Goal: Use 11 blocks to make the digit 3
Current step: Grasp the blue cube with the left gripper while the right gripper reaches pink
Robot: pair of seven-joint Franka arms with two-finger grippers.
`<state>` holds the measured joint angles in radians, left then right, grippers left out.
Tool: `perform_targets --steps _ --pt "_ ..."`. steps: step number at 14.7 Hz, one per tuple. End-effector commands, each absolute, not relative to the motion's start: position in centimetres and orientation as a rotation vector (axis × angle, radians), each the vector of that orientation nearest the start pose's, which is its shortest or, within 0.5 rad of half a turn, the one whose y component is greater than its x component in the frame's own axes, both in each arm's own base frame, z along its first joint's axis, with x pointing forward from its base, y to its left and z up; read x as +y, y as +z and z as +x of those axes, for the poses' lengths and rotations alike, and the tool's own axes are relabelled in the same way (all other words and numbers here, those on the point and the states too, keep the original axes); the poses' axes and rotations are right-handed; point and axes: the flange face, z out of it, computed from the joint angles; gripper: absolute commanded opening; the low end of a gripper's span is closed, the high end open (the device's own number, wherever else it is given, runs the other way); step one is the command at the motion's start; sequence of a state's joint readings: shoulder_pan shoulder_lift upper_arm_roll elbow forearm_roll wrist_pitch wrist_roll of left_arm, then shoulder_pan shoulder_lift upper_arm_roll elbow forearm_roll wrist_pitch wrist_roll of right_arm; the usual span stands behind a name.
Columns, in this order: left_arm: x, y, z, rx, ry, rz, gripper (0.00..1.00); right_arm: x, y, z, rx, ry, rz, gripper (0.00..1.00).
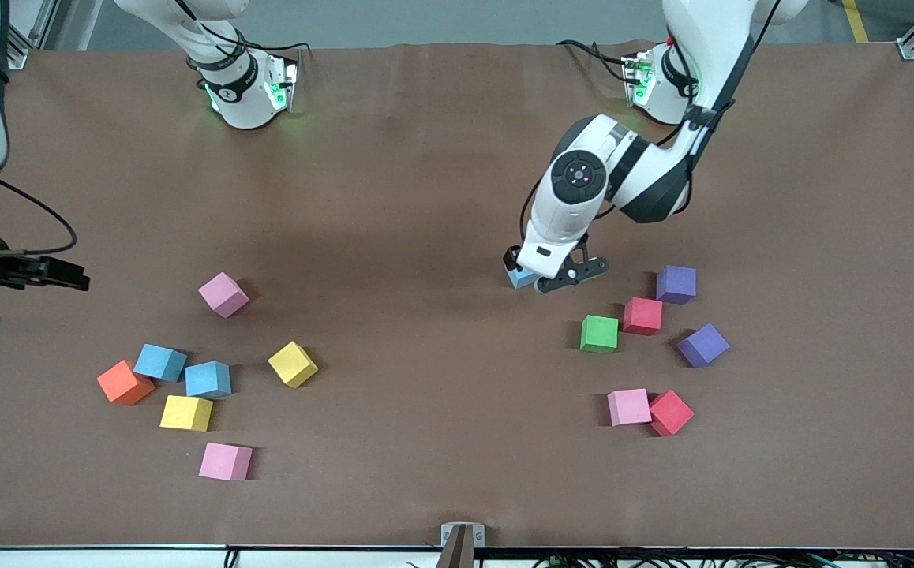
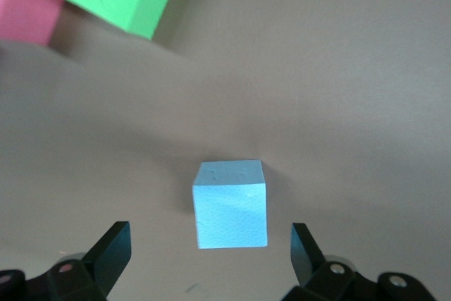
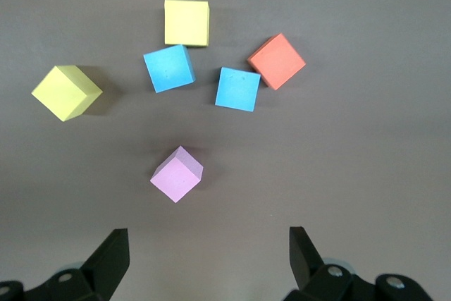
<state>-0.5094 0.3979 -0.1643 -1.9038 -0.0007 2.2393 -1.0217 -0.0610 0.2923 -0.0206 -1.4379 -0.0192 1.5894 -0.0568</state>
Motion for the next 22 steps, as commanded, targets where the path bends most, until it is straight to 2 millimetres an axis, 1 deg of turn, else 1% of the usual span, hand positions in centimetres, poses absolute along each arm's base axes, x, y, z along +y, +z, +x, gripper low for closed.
perform_targets --steps 1,2,3,4,5,6,7,8,9,10,11,12,13,14,16,17,18,20,21,22 --pt "-39.5 26.3 48.3 -0.649 0.122 -3.072 1.0 -4.6 49.6 63.6 -0.023 0.281 -3.125 1.0" --pt "-40.0 25.2 47.9 -0.651 0.135 -3.063 1.0 -4.4 48.6 63.7 -0.103 0.307 -3.116 1.0" --pt "-40.1 24.2 47.7 -0.651 0.139 -3.053 1.0 -4.3 47.7 63.7 -0.175 0.33 -3.105 1.0" --pt "-40.0 23.2 47.7 -0.657 0.13 -3.034 1.0 -3.9 46.1 63.6 -0.199 0.367 -3.095 1.0" --pt "-40.0 22.7 47.6 -0.679 0.118 -3.022 1.0 -3.6 44.5 63.3 -0.21 0.4 -3.088 1.0" --pt "-40.1 21.6 47.6 -0.697 0.12 -3.012 0.99 -3.3 43.0 62.9 -0.217 0.423 -3.083 1.0" --pt "-40.4 20.8 47.3 -0.691 0.122 -3.012 0.99 -2.9 41.7 62.6 -0.226 0.447 -3.078 1.0" --pt "-40.6 20.2 46.9 -0.683 0.131 -3.008 0.95 -2.9 40.3 62.2 -0.23 0.467 -3.071 1.0" --pt "-40.6 20.0 47.0 -0.683 0.133 -3.007 0.79 -3.0 38.7 61.7 -0.232 0.478 -3.067 1.0" --pt "-40.8 19.9 46.9 -0.679 0.135 -3.009 0.48 -2.9 37.0 61.2 -0.244 0.476 -3.066 1.0" --pt "-41.0 19.9 46.7 -0.671 0.135 -3.009 0.21 -2.6 35.3 60.6 -0.252 0.462 -3.069 1.0" --pt "-41.4 20.3 46.2 -0.658 0.133 -3.017 0.0 -1.9 34.2 60.2 -0.269 0.453 -3.071 1.0" --pt "-42.4 20.8 44.9 -0.618 0.143 -3.031 0.0 -1.6 33.3 59.9 -0.276 0.449 -3.072 1.0" --pt "-43.8 21.6 43.6 -0.572 0.149 -3.057 0.0 -1.3 32.3 59.5 -0.283 0.453 -3.07 1.0" --pt "-46.6 22.2 40.8 -0.461 0.171 -3.093 0.01 -1.1 29.8 58.4 -0.326 0.447 -3.061 1.0" --pt "-47.7 22.2 39.5 -0.385 0.149 -3.097 0.04 -0.9 28.7 57.9 -0.359 0.43 -3.058 1.0" --pt "-48.7 22.2 38.2 -0.294 0.114 -3.093 0.04 -0.9 27.8 57.5 -0.39 0.408 -3.057 1.0" --pt "-50.1 21.7 36.2 -0.123 0.071 -3.082 0.04 -0.7 26.5 57.0 -0.412 0.396 -3.055 1.0" --pt "-50.9 21.6 35.2 -0.079 0.071 -3.083 0.03 0.3 26.2 56.8 -0.438 0.392 -3.054 1.0" --pt "-51.2 21.4 34.6 -0.06 0.076 -3.083 0.03 1.5 25.9 56.6 -0.468 0.395 -3.052 1.0"
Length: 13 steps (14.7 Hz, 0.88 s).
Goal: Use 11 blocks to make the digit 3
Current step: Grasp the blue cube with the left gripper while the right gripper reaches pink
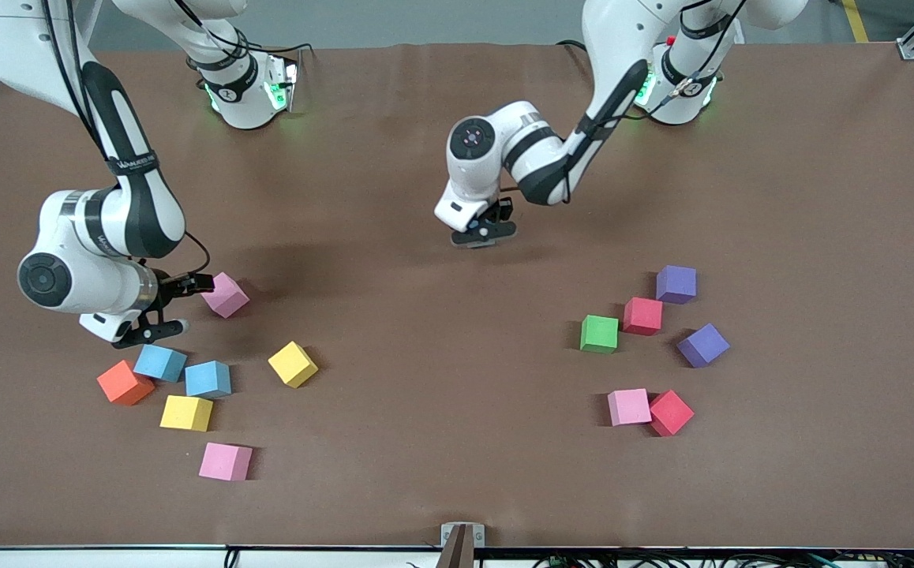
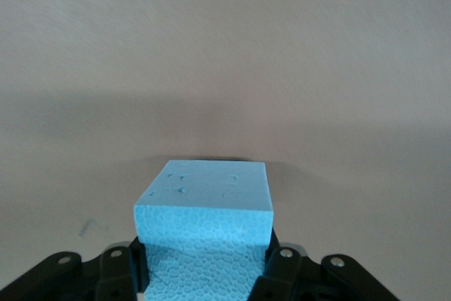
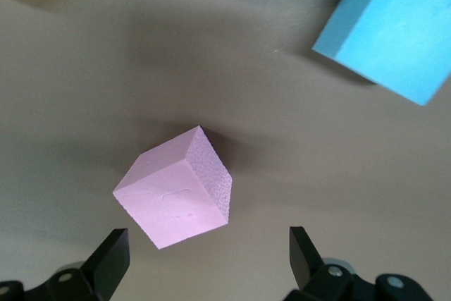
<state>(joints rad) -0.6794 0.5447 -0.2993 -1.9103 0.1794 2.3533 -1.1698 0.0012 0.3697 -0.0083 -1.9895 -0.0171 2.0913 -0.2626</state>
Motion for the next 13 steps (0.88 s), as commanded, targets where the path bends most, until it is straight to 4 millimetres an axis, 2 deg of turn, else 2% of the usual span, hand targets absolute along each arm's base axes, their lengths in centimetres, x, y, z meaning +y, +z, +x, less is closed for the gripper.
perform_targets --steps 1,4,7,11,13 --pt "-51.9 21.4 33.8 -0.034 0.08 -3.086 0.05 1.7 25.6 56.4 -0.478 0.397 -3.05 1.0" --pt "-53.1 20.9 31.8 0.025 0.093 -3.086 0.06 2.0 24.5 55.9 -0.498 0.349 -3.056 1.0" --pt "-53.6 21.0 31.0 0.046 0.095 -3.091 0.07 2.0 23.8 56.0 -0.514 0.278 -3.066 1.0" --pt "-54.1 20.6 30.8 0.017 0.093 -3.117 0.12 1.7 23.3 55.6 -0.511 0.294 -3.062 1.0" --pt "-54.2 20.5 30.8 0.005 0.095 -3.126 0.16 1.8 22.5 54.7 -0.515 0.326 -3.055 1.0"
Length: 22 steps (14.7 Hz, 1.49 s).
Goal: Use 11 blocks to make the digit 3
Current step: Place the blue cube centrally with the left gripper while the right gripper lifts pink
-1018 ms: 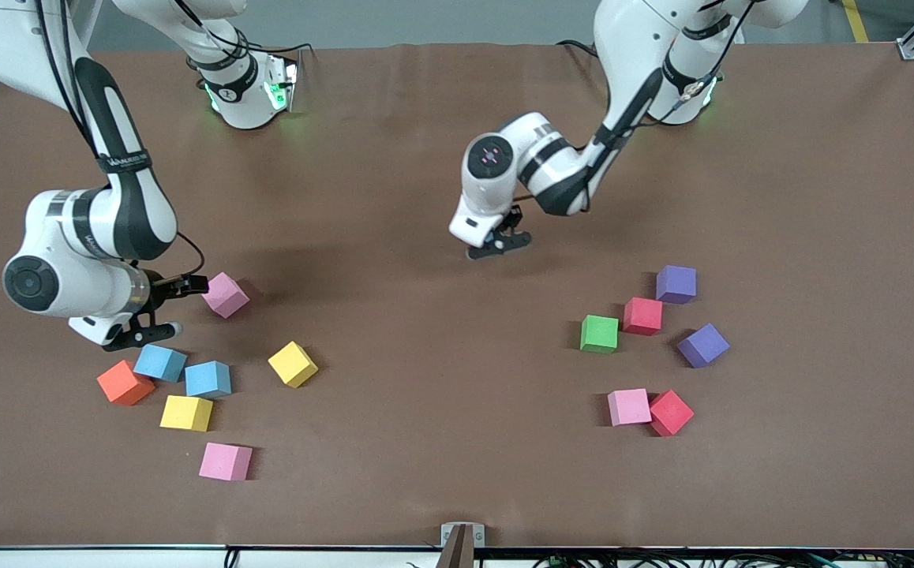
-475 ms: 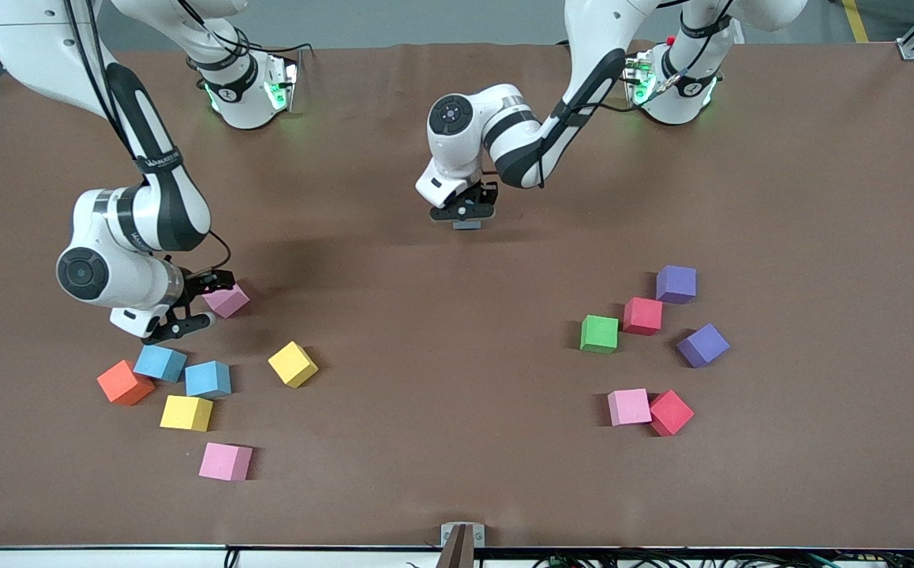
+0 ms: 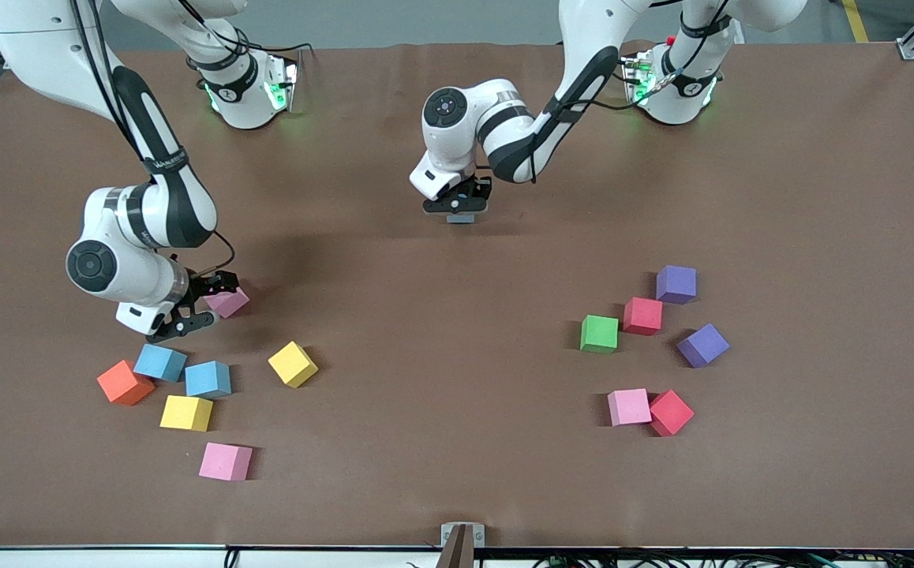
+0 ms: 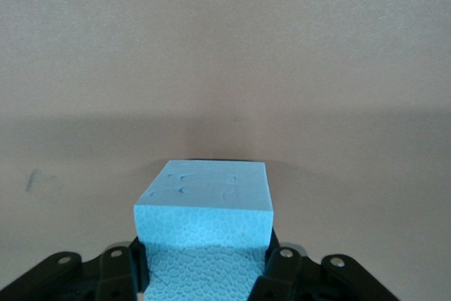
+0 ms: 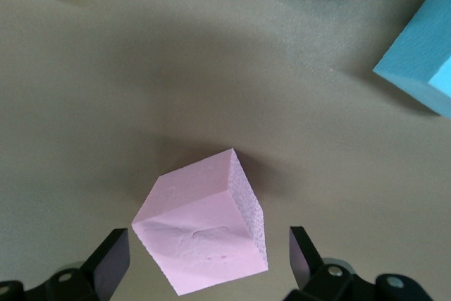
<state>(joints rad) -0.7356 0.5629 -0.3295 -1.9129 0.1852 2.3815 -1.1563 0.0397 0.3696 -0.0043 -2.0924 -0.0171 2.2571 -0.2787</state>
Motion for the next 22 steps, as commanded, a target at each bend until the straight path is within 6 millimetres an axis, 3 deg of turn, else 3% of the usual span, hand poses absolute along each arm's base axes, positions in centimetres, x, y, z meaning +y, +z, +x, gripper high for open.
perform_targets --steps 1,3,4,5,9,12,14,18,20,22 --pt "-54.3 20.4 30.8 -0.002 0.098 -3.127 0.2 1.7 22.4 54.5 -0.519 0.331 -3.052 1.0" --pt "-54.6 20.1 30.6 -0.012 0.105 -3.129 0.33 1.3 22.5 54.6 -0.591 0.322 -3.035 1.0" --pt "-54.6 19.8 30.6 -0.016 0.111 -3.126 0.57 1.3 22.4 54.7 -0.611 0.315 -3.032 1.0" --pt "-54.6 19.6 30.6 -0.028 0.114 -3.125 0.99 1.3 22.4 54.7 -0.612 0.31 -3.033 1.0" --pt "-54.7 20.9 31.0 -0.139 0.091 -3.134 1.0 1.4 22.0 54.6 -0.614 0.312 -3.031 1.0" --pt "-54.8 24.8 31.7 -0.221 0.027 -3.163 1.0 1.6 20.6 53.4 -0.62 0.287 -3.035 1.0" --pt "-53.9 28.0 33.4 -0.306 -0.029 -3.186 1.0 1.5 20.1 52.9 -0.622 0.283 -3.037 1.0" --pt "-48.3 32.6 41.5 -0.504 -0.106 -3.169 1.0 1.7 19.6 52.8 -0.629 0.292 -3.033 0.97" --pt "-44.7 33.9 46.1 -0.5 -0.099 -3.137 1.0 1.9 19.0 53.0 -0.634 0.283 -3.035 0.84" --pt "-39.8 34.4 50.8 -0.474 -0.102 -3.12 1.0 2.5 18.7 53.1 -0.651 0.285 -3.032 0.71"
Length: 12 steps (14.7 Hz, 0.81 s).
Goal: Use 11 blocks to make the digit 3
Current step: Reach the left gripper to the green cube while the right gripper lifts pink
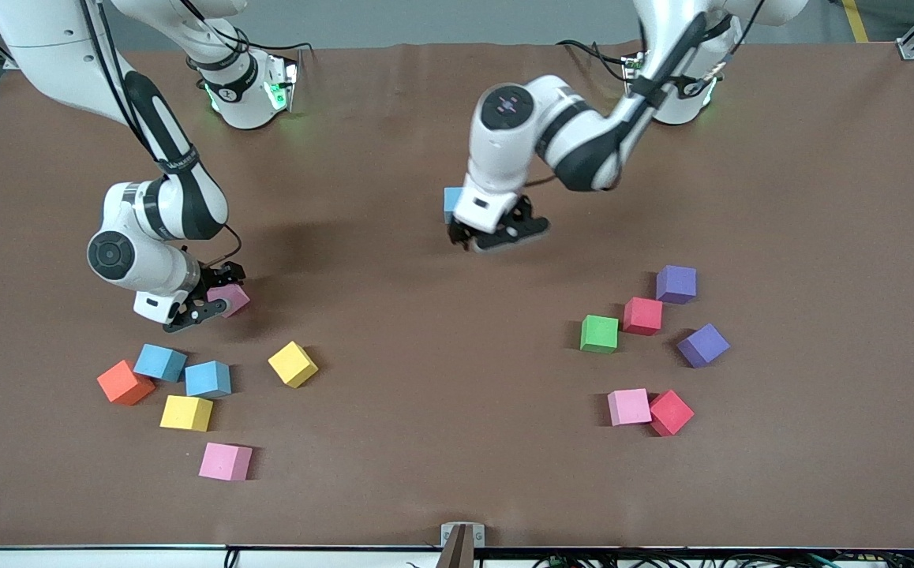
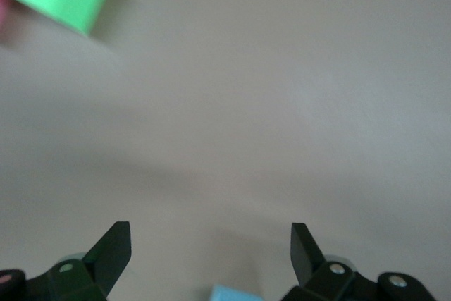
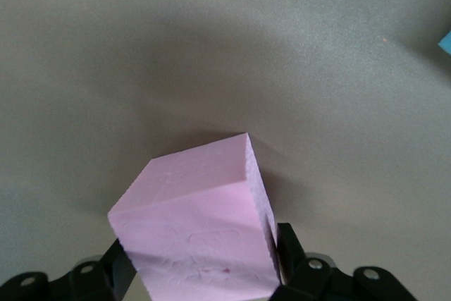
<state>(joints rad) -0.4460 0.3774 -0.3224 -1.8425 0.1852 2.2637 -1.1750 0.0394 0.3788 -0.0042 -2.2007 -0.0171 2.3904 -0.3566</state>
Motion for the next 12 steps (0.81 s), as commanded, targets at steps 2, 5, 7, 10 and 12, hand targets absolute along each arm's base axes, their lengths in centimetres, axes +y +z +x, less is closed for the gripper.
perform_targets --steps 2,5,7,10,12 --pt "-34.9 33.9 54.4 -0.42 -0.097 -3.115 1.0 2.7 18.8 53.4 -0.633 0.281 -3.037 0.44" --pt "-29.0 32.5 58.4 -0.3 -0.076 -3.118 1.0 2.2 19.3 54.1 -0.585 0.273 -3.038 0.19" --pt "-25.9 31.6 60.3 -0.218 -0.058 -3.124 1.0 2.2 19.9 54.4 -0.445 0.29 -3.008 0.1" --pt "-24.0 29.8 62.5 -0.06 -0.032 -3.144 1.0 2.9 23.0 55.5 -0.031 0.372 -2.945 0.05" --pt "-23.4 28.5 63.6 -0.061 -0.012 -3.153 0.99 3.7 25.2 55.8 0.211 0.439 -2.913 0.04"
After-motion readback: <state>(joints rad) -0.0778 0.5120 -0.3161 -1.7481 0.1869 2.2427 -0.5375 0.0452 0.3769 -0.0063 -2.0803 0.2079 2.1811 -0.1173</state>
